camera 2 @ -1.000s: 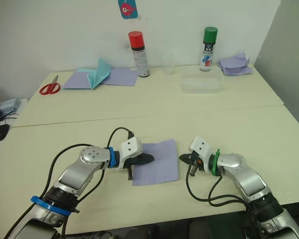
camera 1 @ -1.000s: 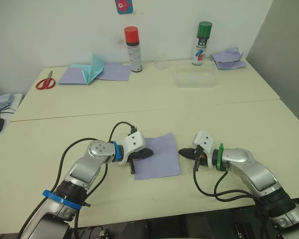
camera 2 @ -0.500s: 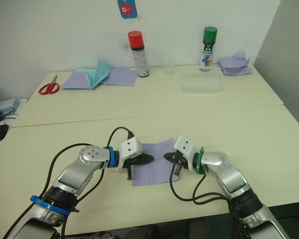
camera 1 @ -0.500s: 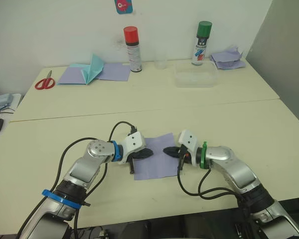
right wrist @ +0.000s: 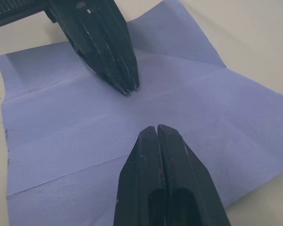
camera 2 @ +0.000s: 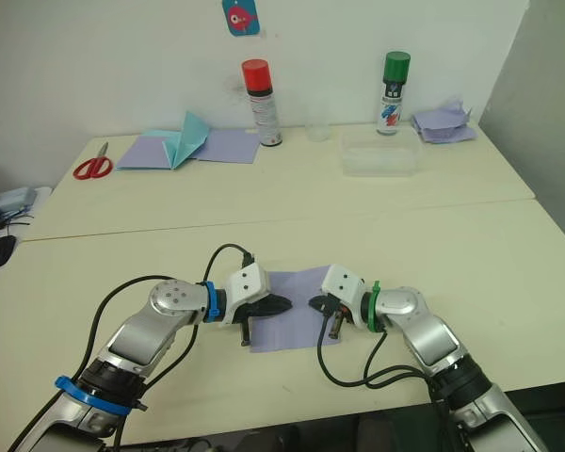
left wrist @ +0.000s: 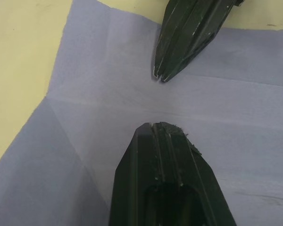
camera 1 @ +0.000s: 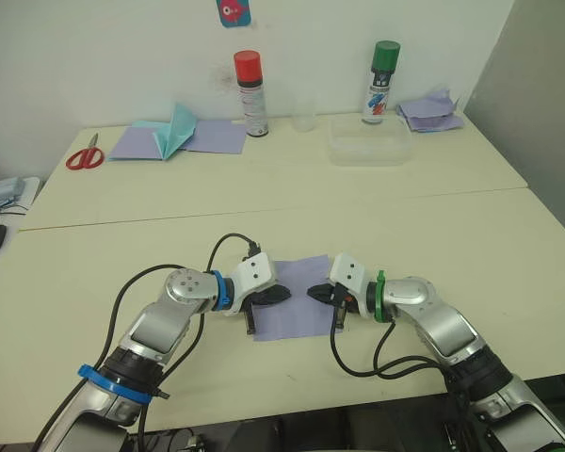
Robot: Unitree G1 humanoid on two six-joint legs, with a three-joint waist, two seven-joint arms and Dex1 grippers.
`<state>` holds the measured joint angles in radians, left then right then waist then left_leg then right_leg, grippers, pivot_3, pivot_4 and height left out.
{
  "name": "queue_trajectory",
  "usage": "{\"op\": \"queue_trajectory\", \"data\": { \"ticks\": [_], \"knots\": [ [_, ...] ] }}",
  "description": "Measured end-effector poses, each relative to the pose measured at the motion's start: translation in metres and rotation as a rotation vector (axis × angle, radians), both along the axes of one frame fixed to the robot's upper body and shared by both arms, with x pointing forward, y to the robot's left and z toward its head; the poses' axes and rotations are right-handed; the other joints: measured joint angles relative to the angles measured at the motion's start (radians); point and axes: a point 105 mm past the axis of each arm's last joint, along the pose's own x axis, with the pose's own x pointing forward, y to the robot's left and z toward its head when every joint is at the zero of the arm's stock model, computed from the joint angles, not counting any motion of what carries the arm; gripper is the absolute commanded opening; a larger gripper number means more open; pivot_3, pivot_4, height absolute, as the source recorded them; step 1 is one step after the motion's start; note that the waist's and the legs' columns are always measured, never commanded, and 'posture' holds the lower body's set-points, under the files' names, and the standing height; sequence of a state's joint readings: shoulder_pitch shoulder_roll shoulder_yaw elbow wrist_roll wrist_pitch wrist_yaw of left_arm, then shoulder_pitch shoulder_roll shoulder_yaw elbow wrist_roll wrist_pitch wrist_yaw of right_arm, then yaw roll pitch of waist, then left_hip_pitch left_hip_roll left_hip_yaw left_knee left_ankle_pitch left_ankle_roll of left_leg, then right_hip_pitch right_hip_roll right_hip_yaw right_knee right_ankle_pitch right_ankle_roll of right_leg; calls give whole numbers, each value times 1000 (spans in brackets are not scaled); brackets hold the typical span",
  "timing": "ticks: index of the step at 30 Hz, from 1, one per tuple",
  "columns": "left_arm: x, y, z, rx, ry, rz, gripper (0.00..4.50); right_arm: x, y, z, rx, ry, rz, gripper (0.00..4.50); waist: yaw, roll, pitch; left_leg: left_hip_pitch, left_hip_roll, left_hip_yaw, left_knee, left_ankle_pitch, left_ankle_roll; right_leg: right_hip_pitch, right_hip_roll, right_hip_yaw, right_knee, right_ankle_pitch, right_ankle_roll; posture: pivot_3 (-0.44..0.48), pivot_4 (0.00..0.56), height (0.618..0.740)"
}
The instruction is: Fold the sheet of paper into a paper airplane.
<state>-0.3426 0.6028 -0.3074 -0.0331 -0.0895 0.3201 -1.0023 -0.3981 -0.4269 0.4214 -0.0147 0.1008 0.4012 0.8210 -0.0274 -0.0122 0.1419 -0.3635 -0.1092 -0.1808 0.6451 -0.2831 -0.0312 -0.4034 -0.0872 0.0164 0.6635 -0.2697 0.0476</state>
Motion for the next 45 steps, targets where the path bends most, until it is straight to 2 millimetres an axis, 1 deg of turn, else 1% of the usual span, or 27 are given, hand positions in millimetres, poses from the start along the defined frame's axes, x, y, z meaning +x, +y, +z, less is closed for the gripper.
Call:
{"op": "queue_trajectory", "data": {
  "ticks": [5,7,9,12,14,16,17,18,20,22,23,24,26,27,29,31,33,35,37,43,44,45],
  "knots": [
    [-8,15,-4,42,-4,21,0,0,1,0,3,3,2,28,-1,0,-3,1,0,0,0,0,0,0,0,0,0,0,0,0,150,740],
    [-10,25,-5,69,-4,35,0,1,0,-1,1,6,-1,28,-1,0,-5,1,0,0,0,0,0,0,0,0,0,0,0,0,150,740],
    [-10,35,-5,89,-13,56,0,2,-1,-1,1,8,-5,28,-1,1,-6,2,0,0,-1,-2,4,0,0,0,0,0,0,0,150,740],
    [-8,44,-4,85,-35,96,0,2,-1,-2,0,10,-8,28,0,1,-6,4,0,0,-1,-2,4,0,0,0,0,0,0,0,150,740],
    [-5,52,-2,71,-46,144,0,2,-2,-2,0,10,-9,28,0,1,-6,4,0,-1,-1,-2,4,0,0,0,0,0,0,0,150,740],
    [-2,63,2,20,-26,220,0,2,-2,-2,0,12,-12,28,0,1,-6,2,0,-1,0,-2,4,0,0,0,0,0,0,0,150,740],
    [-2,67,6,-19,-13,250,0,2,-3,-2,-1,14,-15,28,0,1,-6,1,0,-1,0,-2,4,0,0,0,0,0,0,0,150,740],
    [0,68,14,-80,-12,272,0,2,-5,-2,0,13,-20,28,0,0,-5,1,0,-1,0,-2,4,-1,0,-1,0,0,0,0,150,740],
    [4,63,35,-178,-43,281,0,3,-6,-2,0,13,-27,28,4,-1,-5,1,0,-2,0,-1,2,-1,0,-1,-1,0,0,0,150,740],
    [6,51,59,-264,-89,252,0,3,-7,-1,2,12,-30,28,7,-1,-5,1,0,-1,0,-1,2,0,0,-1,-1,0,0,0,150,740],
    [6,44,68,-290,-109,228,0,3,-7,-1,2,12,-30,28,7,-1,-5,1,0,-1,0,-1,2,1,-1,0,-1,0,0,0,150,740],
    [5,37,74,-312,-120,209,0,3,-7,-1,2,12,-30,28,7,-1,-5,1,0,0,0,-1,2,1,-1,0,-1,0,0,0,150,740],
    [3,24,77,-342,-122,185,0,3,-7,-1,3,12,-30,28,7,-1,-5,1,0,0,0,-1,1,1,0,0,-1,0,0,0,150,740],
    [3,20,74,-346,-111,183,0,3,-7,-1,3,13,-29,28,7,-1,-5,1,0,0,0,0,0,1,0,0,0,0,0,0,150,740],
    [1,9,59,-298,-82,164,0,3,-7,-1,2,14,-30,28,7,-1,-5,1,0,0,0,0,0,1,0,0,0,0,0,0,150,740],
    [-3,4,37,-216,-56,153,0,3,-7,-1,1,16,-31,28,7,-1,-5,1,0,0,0,0,0,1,0,0,0,0,0,0,150,740],
    [-1,8,16,-140,-39,189,0,2,-7,0,3,12,-30,28,8,-1,-5,1,0,0,0,0,0,1,0,0,0,0,0,0,150,740],
    [0,14,3,-91,-23,220,0,2,-8,0,7,15,-39,28,11,-1,-5,0,0,0,0,0,0,1,0,0,-1,0,0,0,150,740],
    [-3,14,-3,-74,-16,217,0,1,-10,1,11,20,-49,28,17,-1,-5,0,-1,0,0,0,0,1,0,0,-1,0,0,0,150,740],
    [0,12,-5,-52,-37,200,0,0,-10,1,40,21,-77,28,25,-1,-5,0,0,-1,0,0,0,1,0,0,-1,0,0,0,150,740],
    [0,12,-5,-52,-40,197,0,0,-9,1,70,30,-95,406,26,-1,-5,0,0,-1,0,0,0,1,0,0,-1,0,0,0,150,740],
    [1,12,-5,-51,-41,196,0,0,-7,2,99,37,-111,660,26,-1,-5,0,0,0,0,0,0,1,0,0,-1,0,0,0,150,740]
  ]
}}
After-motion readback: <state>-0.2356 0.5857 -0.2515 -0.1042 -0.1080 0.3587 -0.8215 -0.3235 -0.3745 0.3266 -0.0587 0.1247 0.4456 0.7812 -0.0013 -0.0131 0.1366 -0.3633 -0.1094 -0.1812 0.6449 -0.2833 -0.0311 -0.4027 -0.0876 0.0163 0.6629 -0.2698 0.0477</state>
